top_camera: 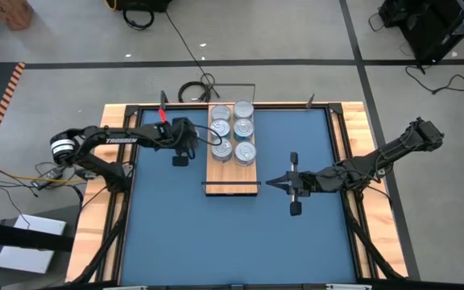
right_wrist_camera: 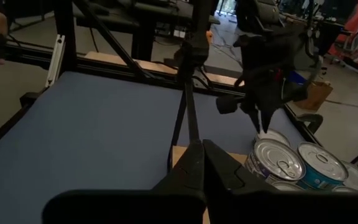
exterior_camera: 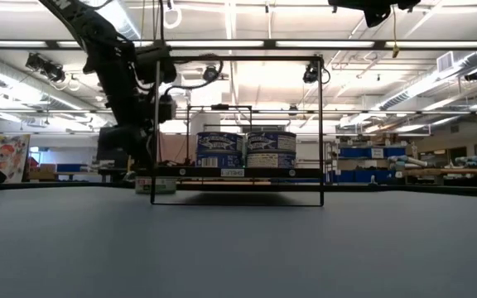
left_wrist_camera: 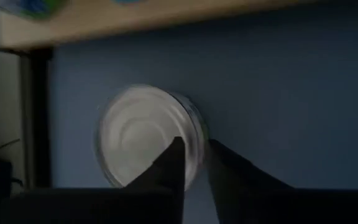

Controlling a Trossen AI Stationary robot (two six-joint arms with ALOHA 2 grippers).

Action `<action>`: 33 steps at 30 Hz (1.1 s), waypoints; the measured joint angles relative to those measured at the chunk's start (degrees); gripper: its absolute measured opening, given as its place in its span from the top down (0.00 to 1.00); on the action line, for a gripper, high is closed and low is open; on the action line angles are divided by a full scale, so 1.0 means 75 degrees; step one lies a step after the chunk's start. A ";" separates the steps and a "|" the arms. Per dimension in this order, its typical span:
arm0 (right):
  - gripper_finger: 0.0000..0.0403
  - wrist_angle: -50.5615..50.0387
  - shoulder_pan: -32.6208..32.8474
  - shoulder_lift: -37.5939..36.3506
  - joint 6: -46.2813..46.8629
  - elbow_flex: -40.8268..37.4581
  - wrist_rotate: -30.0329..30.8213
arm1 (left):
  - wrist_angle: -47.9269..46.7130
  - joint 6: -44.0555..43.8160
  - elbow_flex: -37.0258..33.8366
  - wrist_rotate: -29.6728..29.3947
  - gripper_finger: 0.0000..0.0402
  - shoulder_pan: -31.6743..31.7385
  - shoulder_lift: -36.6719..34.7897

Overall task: Stack canned seafood by type on shelf
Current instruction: Stack the green tuna can on top of the other green tuna can on the shelf

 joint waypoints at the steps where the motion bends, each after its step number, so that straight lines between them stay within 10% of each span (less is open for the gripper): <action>1: 0.99 -0.0001 0.0000 0.0000 0.0000 0.0000 0.0001 | -0.0020 0.0020 -0.0002 -0.0004 0.81 0.0000 0.0061; 11: 0.99 0.0032 0.0003 0.0000 -0.0023 0.0003 -0.0001 | 0.0469 0.0041 0.0002 -0.0908 0.69 0.0007 0.1010; 20: 0.99 0.0050 0.0003 0.0000 -0.0108 0.0003 0.0001 | 0.0476 -0.0041 0.0038 -0.1044 0.97 -0.0020 0.1121; 33: 0.99 0.0052 0.0003 0.0000 -0.0105 0.0003 0.0001 | -0.0367 -0.0366 -0.0023 -0.0955 1.00 -0.0421 0.0350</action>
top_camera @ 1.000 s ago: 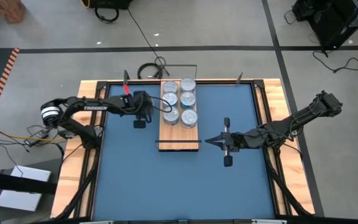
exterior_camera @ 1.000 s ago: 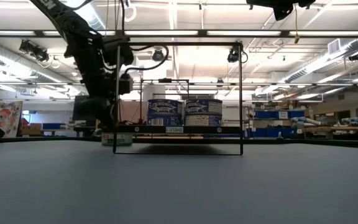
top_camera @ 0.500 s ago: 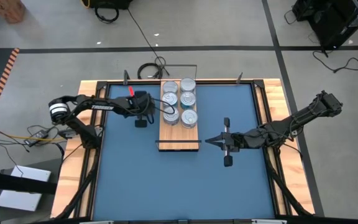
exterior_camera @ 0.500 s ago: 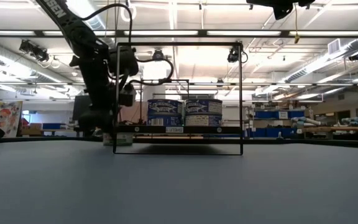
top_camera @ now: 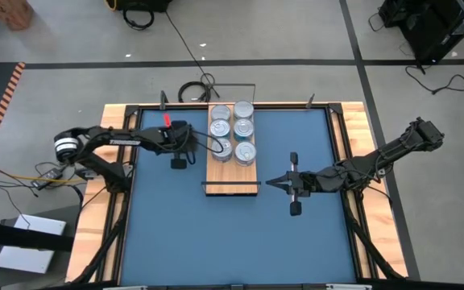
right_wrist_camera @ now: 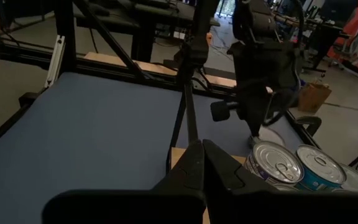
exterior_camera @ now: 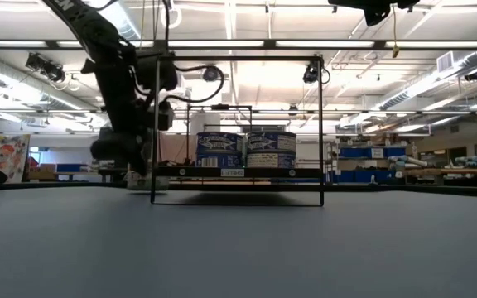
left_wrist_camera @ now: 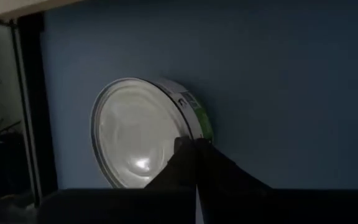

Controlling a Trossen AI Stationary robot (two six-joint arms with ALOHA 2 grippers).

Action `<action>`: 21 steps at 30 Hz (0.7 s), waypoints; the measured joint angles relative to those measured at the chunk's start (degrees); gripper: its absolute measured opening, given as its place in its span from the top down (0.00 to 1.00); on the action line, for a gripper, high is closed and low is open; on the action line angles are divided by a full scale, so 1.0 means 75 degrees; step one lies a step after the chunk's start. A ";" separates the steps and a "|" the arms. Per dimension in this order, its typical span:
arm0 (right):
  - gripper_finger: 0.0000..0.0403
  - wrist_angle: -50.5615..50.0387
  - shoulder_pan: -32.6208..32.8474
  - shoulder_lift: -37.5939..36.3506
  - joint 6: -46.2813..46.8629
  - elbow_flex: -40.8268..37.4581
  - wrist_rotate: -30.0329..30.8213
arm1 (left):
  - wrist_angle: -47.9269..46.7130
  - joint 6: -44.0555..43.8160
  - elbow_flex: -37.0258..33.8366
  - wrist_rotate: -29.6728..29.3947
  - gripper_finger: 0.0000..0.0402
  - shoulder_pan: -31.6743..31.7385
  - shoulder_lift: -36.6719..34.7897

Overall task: Stack canned seafood by type on shelf
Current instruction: Stack the green tuna can on top of the other green tuna can on the shelf

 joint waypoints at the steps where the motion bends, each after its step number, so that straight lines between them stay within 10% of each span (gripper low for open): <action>1: 0.99 0.0000 0.0000 0.0000 0.0000 0.0000 0.0000 | -0.0135 -0.0070 0.0002 -0.0005 1.00 -0.0039 -0.0111; 21: 0.99 0.0128 0.0003 0.0000 0.0032 0.0000 0.0000 | -0.1898 -0.2294 0.0022 0.0021 1.00 -0.2108 -0.2591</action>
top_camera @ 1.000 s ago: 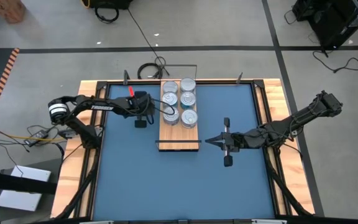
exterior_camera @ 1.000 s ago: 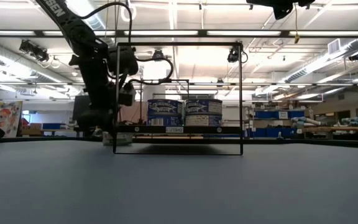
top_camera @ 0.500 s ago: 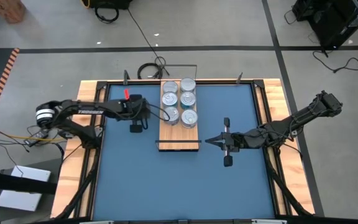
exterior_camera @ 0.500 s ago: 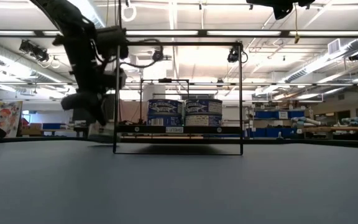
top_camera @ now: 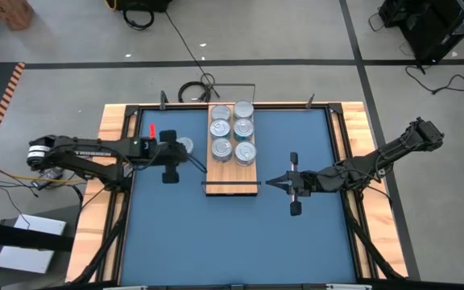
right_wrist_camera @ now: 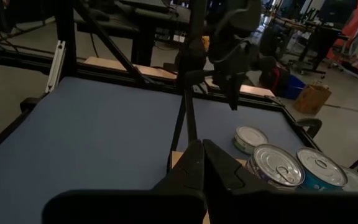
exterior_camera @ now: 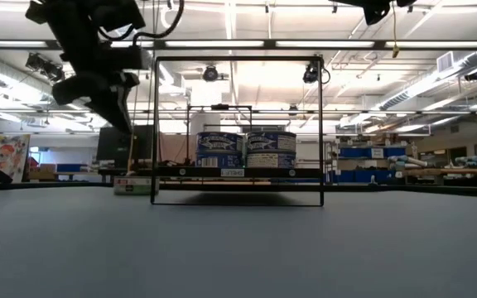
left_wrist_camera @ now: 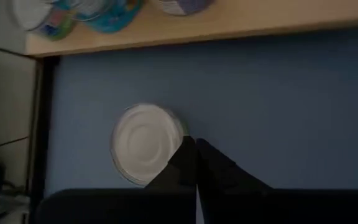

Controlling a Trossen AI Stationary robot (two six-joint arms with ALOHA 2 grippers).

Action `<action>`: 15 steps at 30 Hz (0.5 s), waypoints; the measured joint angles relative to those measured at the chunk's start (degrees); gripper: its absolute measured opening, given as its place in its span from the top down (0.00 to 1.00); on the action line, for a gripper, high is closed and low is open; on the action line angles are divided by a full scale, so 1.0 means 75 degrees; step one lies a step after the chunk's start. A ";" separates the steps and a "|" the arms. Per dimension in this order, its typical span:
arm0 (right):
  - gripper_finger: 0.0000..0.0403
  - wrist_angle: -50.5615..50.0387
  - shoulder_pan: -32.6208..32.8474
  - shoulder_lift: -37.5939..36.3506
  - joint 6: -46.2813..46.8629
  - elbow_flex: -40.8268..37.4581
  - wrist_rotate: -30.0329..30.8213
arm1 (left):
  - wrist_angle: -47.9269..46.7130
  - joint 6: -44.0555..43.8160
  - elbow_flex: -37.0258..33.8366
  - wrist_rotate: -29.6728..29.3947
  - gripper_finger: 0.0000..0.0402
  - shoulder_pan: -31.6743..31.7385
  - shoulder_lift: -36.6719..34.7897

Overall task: Stack canned seafood by type on shelf
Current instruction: Stack the green tuna can on top of the other green tuna can on the shelf

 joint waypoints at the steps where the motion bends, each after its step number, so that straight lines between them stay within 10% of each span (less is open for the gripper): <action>1: 0.99 0.0035 0.0000 0.0000 -0.0001 0.0000 0.0000 | 0.0053 -0.0094 0.0000 -0.0130 0.99 -0.0017 0.0005; 15: 0.99 0.0105 0.0195 0.0000 0.0028 0.0000 0.0000 | 0.1684 0.1662 0.0000 0.0885 1.00 0.2947 0.1515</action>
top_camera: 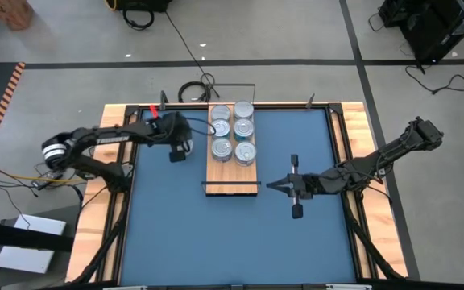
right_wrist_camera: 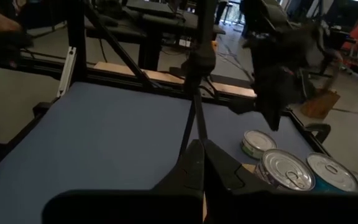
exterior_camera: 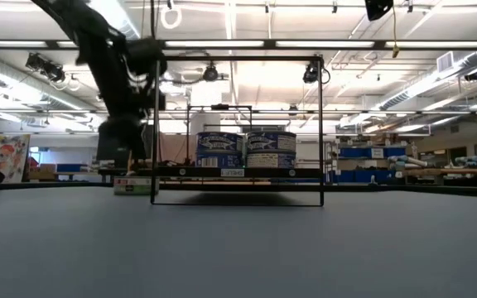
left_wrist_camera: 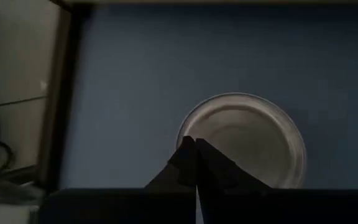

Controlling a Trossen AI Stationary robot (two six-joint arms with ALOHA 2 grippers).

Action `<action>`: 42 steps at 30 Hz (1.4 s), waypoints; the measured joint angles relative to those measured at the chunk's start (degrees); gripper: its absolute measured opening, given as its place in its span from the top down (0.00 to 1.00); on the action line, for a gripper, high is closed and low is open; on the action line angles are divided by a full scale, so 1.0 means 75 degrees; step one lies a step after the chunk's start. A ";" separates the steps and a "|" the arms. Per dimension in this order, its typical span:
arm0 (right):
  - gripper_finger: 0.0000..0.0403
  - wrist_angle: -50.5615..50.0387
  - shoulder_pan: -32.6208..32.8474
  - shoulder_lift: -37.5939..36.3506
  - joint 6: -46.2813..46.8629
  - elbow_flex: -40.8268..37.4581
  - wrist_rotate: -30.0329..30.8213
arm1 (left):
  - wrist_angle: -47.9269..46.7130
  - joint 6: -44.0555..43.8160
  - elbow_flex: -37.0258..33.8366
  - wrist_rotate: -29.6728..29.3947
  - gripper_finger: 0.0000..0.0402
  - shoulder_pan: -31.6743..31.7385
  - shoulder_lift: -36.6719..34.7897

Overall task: Stack canned seafood by type on shelf
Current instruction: Stack the green tuna can on top of the other green tuna can on the shelf

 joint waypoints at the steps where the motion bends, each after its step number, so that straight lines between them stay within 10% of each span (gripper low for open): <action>1: 0.99 0.0004 0.0008 0.0000 -0.0073 0.0000 0.0000 | 0.0080 0.0113 0.0000 0.0129 1.00 0.0123 0.0183; 19: 0.99 0.0041 0.0044 0.0000 -0.0127 0.0000 0.0003 | -0.0234 -0.0115 0.0023 0.0749 1.00 0.0065 0.1022; 42: 0.99 0.0050 0.0237 0.0000 -0.0136 0.0000 0.0004 | -0.2136 -0.3873 -0.0149 0.0835 1.00 -0.3994 -0.0179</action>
